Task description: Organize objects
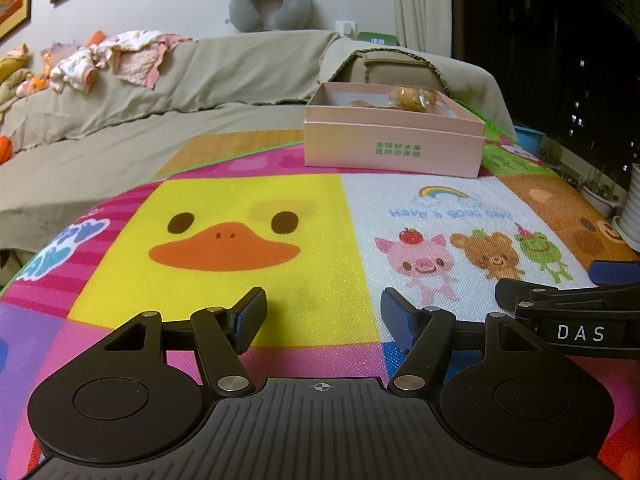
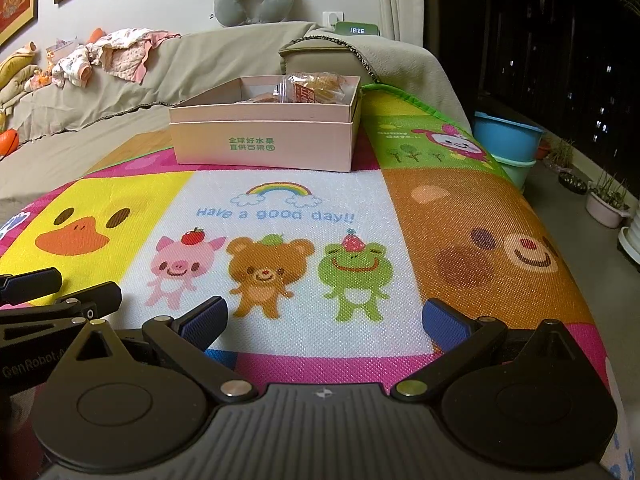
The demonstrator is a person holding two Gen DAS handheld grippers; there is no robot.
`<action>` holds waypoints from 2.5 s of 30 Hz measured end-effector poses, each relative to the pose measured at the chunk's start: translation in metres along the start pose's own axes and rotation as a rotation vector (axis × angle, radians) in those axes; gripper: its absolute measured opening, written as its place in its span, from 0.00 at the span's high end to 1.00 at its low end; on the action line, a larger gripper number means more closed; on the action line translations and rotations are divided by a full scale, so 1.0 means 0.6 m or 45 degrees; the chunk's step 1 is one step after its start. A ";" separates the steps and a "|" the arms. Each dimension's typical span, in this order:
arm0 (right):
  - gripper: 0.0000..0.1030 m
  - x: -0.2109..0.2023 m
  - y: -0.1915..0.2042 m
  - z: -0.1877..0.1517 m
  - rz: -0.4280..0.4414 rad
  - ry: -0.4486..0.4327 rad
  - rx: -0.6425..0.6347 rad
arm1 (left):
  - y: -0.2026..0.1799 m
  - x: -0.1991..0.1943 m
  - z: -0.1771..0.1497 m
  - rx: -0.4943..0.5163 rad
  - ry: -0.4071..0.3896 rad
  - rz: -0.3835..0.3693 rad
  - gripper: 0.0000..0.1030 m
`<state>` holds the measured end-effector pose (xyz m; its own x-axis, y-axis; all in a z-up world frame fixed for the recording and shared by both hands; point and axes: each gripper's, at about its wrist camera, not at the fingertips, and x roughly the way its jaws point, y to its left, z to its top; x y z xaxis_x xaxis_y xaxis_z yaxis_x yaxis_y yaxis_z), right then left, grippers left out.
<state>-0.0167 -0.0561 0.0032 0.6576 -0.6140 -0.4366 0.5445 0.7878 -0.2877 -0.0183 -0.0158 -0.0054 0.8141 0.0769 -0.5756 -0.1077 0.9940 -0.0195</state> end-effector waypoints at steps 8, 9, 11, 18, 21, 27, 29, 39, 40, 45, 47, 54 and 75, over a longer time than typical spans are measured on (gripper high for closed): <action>0.00 -0.001 0.001 0.000 -0.001 0.000 0.002 | 0.001 -0.003 -0.001 -0.002 0.002 -0.002 0.32; 0.00 -0.001 0.001 0.000 -0.001 0.000 0.001 | 0.001 -0.003 -0.001 -0.002 0.002 -0.002 0.31; 0.00 -0.002 0.001 -0.001 -0.002 0.000 0.001 | 0.001 -0.003 -0.001 -0.001 0.001 -0.002 0.31; 0.00 -0.001 0.002 0.000 -0.002 0.000 0.003 | 0.001 -0.004 -0.001 0.000 0.001 0.000 0.31; 0.00 -0.001 0.002 0.000 -0.002 0.000 0.004 | 0.001 -0.003 -0.001 -0.003 0.001 -0.003 0.31; 0.00 -0.001 0.003 -0.001 -0.003 0.000 0.004 | 0.002 -0.006 -0.002 -0.006 0.001 -0.007 0.32; 0.00 -0.001 0.002 -0.001 -0.003 0.000 0.005 | 0.003 -0.006 -0.001 -0.006 0.002 -0.007 0.32; 0.00 -0.002 0.004 -0.001 -0.004 0.000 0.007 | 0.004 -0.008 0.000 -0.016 0.002 -0.016 0.32; 0.00 -0.002 0.004 -0.001 -0.004 0.000 0.007 | 0.004 -0.008 0.000 -0.017 0.002 -0.016 0.32; 0.00 -0.002 0.004 -0.001 -0.004 0.000 0.007 | 0.003 -0.009 -0.001 -0.016 0.002 -0.015 0.32; 0.00 -0.002 0.005 -0.001 -0.005 0.001 0.007 | 0.003 -0.008 0.000 -0.015 0.002 -0.013 0.32; 0.00 -0.002 0.005 -0.001 -0.005 0.001 0.008 | 0.003 -0.007 0.002 -0.012 0.003 -0.010 0.32; 0.00 -0.003 0.006 -0.001 -0.006 0.002 0.010 | -0.005 -0.004 0.004 0.013 0.003 0.012 0.31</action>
<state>-0.0163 -0.0524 0.0021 0.6540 -0.6178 -0.4366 0.5518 0.7843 -0.2834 -0.0185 -0.0186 -0.0020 0.8116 0.0857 -0.5780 -0.1090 0.9940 -0.0056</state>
